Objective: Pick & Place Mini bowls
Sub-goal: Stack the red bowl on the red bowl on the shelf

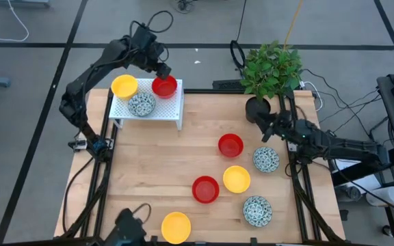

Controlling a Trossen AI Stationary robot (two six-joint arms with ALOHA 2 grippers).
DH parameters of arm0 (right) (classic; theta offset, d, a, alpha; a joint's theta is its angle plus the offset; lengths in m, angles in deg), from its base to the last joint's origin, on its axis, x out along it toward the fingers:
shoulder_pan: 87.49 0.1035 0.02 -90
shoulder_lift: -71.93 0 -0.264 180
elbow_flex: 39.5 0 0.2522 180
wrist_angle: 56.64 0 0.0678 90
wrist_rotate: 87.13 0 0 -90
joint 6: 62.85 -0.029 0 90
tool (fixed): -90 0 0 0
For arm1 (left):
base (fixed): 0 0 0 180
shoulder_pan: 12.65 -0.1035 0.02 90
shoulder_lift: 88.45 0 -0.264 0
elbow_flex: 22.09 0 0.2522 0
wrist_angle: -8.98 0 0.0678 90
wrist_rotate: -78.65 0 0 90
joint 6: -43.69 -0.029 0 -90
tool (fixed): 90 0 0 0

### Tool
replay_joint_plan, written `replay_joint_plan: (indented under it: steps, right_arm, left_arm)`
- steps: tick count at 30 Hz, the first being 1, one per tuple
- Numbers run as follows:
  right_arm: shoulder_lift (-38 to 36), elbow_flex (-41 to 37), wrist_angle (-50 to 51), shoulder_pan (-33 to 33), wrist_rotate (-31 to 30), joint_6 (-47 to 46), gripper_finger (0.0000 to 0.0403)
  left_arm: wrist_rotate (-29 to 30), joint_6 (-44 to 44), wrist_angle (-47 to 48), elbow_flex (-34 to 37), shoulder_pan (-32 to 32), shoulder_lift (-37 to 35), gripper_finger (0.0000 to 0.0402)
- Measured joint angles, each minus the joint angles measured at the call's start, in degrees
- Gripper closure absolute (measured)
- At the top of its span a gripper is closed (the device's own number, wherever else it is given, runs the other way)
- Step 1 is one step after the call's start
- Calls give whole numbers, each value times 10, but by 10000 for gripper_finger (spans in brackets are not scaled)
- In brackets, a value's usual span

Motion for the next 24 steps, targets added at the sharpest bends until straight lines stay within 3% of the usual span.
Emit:
replay_joint_plan:
  steps: [4, 13, 20, 24]
  right_arm:
    - [71, 61, 63, 1, 55, 27, 238]
    - [224, 158, 211, 1, 177, 62, 238]
    - [238, 162, 213, 10, 220, 44, 238]
    - [227, 162, 208, 43, 220, 45, 238]
  left_arm:
    - [-47, 11, -6, -2, 39, -10, 192]
    - [-49, 15, -4, -2, 136, -10, 192]
    - [-44, -23, -6, -2, 233, -10, 192]
    - [0, -50, -9, -2, 288, -10, 192]
